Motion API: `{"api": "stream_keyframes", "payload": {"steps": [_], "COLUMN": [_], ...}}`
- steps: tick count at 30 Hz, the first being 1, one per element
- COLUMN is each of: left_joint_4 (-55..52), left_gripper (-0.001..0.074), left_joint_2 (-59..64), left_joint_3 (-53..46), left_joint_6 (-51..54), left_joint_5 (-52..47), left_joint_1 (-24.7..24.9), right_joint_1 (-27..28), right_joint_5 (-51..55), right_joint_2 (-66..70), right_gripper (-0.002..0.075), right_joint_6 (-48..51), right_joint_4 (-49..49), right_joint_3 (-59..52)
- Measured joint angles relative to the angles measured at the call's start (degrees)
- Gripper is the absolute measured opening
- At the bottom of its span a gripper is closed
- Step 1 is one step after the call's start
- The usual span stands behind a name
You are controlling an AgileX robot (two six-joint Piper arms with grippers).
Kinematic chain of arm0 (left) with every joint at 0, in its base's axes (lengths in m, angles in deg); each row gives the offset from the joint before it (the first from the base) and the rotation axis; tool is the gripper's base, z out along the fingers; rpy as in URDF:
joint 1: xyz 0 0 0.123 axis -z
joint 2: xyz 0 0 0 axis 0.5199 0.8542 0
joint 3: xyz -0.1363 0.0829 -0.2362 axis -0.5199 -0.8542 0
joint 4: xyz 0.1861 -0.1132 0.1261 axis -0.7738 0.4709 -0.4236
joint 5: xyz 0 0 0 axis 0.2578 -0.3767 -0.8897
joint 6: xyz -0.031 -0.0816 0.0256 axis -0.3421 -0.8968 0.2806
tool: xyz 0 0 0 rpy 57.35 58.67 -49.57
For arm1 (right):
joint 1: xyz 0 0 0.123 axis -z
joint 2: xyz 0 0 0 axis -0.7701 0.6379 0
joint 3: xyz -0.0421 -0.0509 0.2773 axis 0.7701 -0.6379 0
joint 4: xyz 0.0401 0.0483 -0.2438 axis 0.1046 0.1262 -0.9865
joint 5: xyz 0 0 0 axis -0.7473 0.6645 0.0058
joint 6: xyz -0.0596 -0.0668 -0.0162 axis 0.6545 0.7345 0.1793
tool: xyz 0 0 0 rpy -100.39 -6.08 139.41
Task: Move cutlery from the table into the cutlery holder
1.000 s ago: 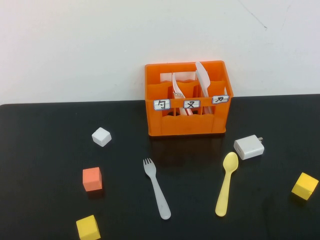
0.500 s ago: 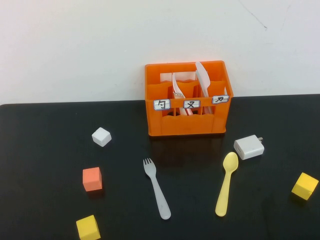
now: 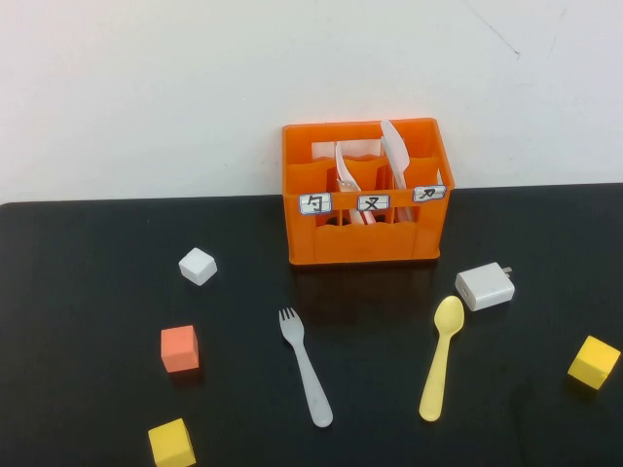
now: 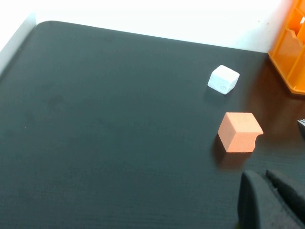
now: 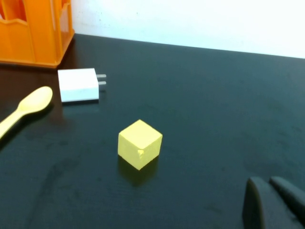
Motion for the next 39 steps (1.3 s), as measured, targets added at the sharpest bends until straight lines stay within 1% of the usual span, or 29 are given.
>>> {"api": "stream_keyframes", "payload": {"steps": [6,10,14,21,26,34,39], "left_joint_4": [0.2,0.5,0.5,0.5,0.5,0.4,2.2], "left_gripper": [-0.0003,-0.0003,-0.0003,-0.0003,-0.0003,-0.0003,-0.0002], "left_joint_2": [0.0,0.0,0.0,0.0,0.0,-0.1,-0.1], "left_joint_3": [0.0,-0.4,-0.4,-0.4,-0.4,-0.4,-0.4], "left_joint_6": [-0.1,-0.1,-0.2,-0.2,-0.2,-3.3,-6.2], "left_joint_5": [1.0,4.9,15.7,37.6,49.3,59.4,60.4], "left_joint_1": [0.0,0.0,0.0,0.0,0.0,0.0,0.0], "right_joint_1": [0.0,0.0,0.0,0.0,0.0,0.0,0.0], "right_joint_5": [-3.3,-6.9,-13.1,-29.2,-33.4,-35.1,-35.1], "right_joint_2": [0.0,0.0,0.0,0.0,0.0,0.0,0.0], "right_gripper": [-0.0002,-0.0002,-0.0002,-0.0002,-0.0002,-0.0002,-0.0002], "right_joint_6": [0.0,0.0,0.0,0.0,0.0,0.3,0.5], "right_joint_4": [0.0,0.0,0.0,-0.1,-0.1,-0.1,-0.1], "right_joint_3": [-0.4,-0.5,-0.5,-0.5,-0.5,-0.5,-0.5]}}
